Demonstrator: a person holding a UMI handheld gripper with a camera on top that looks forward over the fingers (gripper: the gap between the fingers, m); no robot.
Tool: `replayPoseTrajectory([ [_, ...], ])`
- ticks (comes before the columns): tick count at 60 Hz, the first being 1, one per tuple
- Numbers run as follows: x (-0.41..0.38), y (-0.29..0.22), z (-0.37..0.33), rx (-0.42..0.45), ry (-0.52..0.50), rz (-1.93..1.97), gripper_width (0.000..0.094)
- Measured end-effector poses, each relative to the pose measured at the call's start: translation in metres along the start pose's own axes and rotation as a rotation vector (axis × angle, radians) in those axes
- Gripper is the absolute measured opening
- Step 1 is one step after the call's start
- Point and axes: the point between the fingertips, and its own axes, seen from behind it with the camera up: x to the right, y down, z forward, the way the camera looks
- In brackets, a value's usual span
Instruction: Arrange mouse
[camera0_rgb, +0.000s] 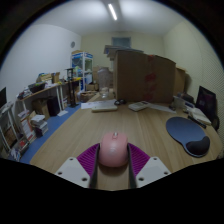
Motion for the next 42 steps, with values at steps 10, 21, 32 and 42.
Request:
replayPoseTrajectory([
  [10, -0.009, -0.017, -0.023, 0.02, -0.084, -0.05, 0.0369],
  [21, 0.058, -0.153, -0.093, 0.279, -0.019, -0.049, 0.0366],
  [32, 0.199, -0.19, -0.091, 0.304, 0.169, -0.04, 0.0368],
  [42, 0.274, -0.104, -0.008, 0.039, 0.165, 0.036, 0.0367],
])
